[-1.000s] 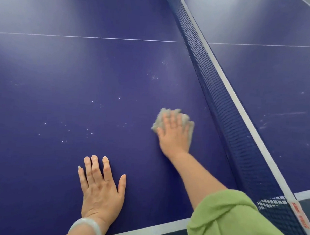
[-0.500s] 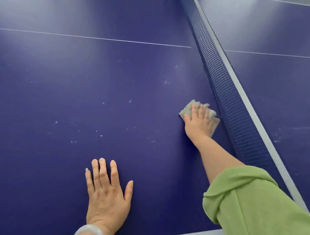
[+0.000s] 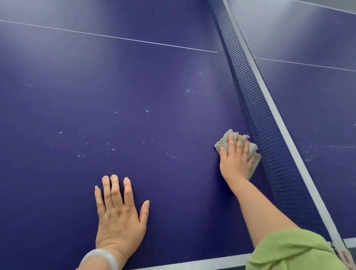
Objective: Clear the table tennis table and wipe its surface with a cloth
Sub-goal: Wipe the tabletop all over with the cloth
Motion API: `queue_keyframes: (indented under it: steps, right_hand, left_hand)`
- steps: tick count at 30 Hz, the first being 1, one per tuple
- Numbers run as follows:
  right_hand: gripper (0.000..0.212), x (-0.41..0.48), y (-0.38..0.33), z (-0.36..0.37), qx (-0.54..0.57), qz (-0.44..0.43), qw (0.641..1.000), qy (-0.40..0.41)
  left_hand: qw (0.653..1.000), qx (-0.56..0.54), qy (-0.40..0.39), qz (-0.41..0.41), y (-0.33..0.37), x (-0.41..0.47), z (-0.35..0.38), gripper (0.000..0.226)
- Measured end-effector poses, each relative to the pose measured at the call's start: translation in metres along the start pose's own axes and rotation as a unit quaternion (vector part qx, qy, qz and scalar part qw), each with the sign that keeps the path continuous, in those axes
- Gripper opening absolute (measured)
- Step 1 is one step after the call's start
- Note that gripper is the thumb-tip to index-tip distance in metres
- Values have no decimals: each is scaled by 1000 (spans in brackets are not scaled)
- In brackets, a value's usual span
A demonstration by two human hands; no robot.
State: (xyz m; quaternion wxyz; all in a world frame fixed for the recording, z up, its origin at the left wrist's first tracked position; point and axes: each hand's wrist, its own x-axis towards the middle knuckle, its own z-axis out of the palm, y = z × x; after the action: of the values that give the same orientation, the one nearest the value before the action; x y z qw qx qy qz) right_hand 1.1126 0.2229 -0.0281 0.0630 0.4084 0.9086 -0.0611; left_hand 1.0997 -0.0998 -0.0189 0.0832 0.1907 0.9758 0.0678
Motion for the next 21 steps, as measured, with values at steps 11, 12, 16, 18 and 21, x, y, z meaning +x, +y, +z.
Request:
queue_keyframes:
  steps: [11,12,16,18,21]
  right_hand:
    - [62,-46,47,3,-17,18,1000,-4]
    - [63,-59,43,7,-18,12,1000,6]
    - [67,-104,54,13,-14,-44,999,9]
    - [68,-115,72,12,-12,-34,999,5]
    - [70,-91,79,6,-13,-20,1000,15]
  left_hand:
    - [1000,-2,7,3,-1,0,3,88]
    - [1000,-4,10,2,-1,0,3,88]
    - [1000,-9,12,2,-1,0,2,89]
    - [1000,-9,15,4,-1,-1,2,89]
    - [1000,-12,14,4,1,0,1,91]
